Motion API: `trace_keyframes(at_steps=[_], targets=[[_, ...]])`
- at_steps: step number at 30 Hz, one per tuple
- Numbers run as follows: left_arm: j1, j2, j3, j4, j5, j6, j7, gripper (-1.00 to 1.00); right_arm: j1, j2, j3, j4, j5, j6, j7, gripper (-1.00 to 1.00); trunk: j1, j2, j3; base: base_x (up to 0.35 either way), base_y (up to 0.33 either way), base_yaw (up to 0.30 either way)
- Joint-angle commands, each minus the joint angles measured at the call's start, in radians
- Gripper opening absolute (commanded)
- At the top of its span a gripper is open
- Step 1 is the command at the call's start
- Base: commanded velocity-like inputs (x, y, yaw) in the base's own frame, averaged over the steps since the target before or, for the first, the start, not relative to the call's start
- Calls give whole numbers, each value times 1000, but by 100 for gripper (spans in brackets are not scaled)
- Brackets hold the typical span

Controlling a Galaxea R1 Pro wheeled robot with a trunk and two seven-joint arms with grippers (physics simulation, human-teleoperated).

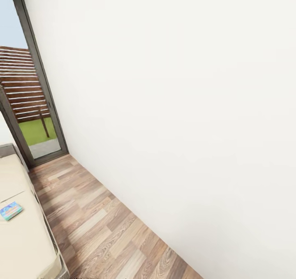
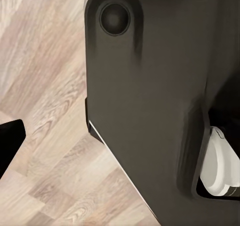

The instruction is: Put all the toys in the child's room - the three board games (two on the bed and one on the table), the two jigsaw puzzles on the table, and the tennis ball on the table - inside the toy box on the table in the child's room.

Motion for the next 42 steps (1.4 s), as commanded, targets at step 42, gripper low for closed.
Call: trace_keyframes(at_steps=[42], targets=[[0,-3,-2,1,-4,-6,3,100,0,0,-2,0,-1,-2,-4,100,-7,13,5,-110,-49,290]])
